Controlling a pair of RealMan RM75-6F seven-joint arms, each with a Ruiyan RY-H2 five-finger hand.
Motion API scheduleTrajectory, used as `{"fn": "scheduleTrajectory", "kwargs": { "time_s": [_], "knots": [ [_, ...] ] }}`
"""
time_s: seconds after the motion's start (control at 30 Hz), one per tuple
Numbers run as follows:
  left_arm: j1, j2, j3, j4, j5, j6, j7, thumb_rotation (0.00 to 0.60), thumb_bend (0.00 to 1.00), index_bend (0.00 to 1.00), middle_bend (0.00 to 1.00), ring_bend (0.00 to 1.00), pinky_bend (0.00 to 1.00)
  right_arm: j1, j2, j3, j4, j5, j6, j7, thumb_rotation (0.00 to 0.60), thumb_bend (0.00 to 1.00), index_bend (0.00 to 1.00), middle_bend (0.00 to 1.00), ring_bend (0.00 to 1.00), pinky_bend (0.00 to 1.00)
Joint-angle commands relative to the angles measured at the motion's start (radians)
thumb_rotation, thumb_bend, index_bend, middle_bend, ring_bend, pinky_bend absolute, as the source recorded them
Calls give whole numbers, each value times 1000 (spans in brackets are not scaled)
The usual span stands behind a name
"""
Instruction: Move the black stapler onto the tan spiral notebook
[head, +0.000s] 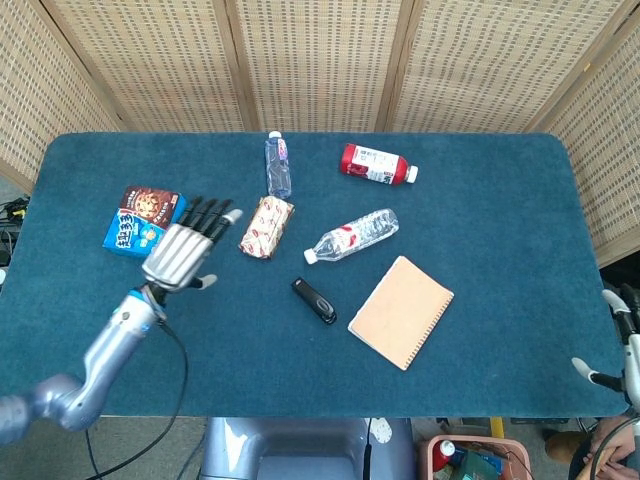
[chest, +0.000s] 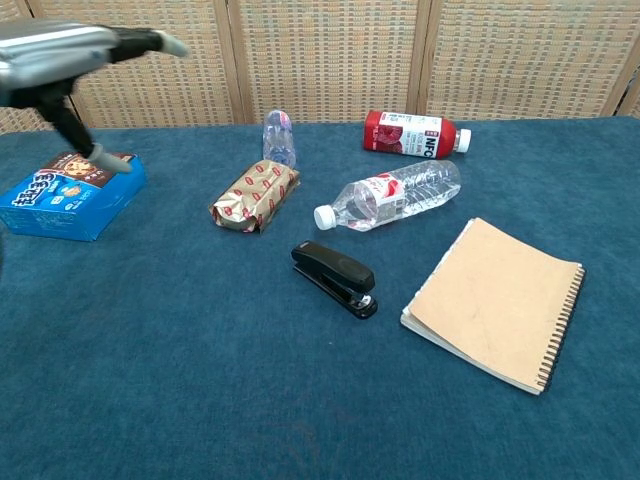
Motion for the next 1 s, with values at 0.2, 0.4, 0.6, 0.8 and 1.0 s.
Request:
{"fn": "scheduleTrajectory", "kwargs": {
  "time_s": [0.2,0.4,0.6,0.8,1.0],
  "knots": [
    [261,124,86,-47,-54,257,-130,600,6,0,0,0,0,186,52,17,-40,-103,-222,36,600,0,0,0,0,0],
    [357,141,112,-21,-77,309,-225,600,15,0,0,0,0,378,36,42,-48,-152,-450,48,600,0,0,0,0,0],
    [374,145,107,13,-63,299,-261,600,24,0,0,0,0,561,-23,75,-38,-189,-621,40,600,0,0,0,0,0],
    [375,151,96,28,-63,268,-291,600,24,0,0,0,0,747,-152,55,136,-437,-639,17,600,0,0,0,0,0],
    [377,154,87,37,-64,253,-305,600,24,0,0,0,0,868,-253,-5,333,-611,-587,49,600,0,0,0,0,0]
  ]
}}
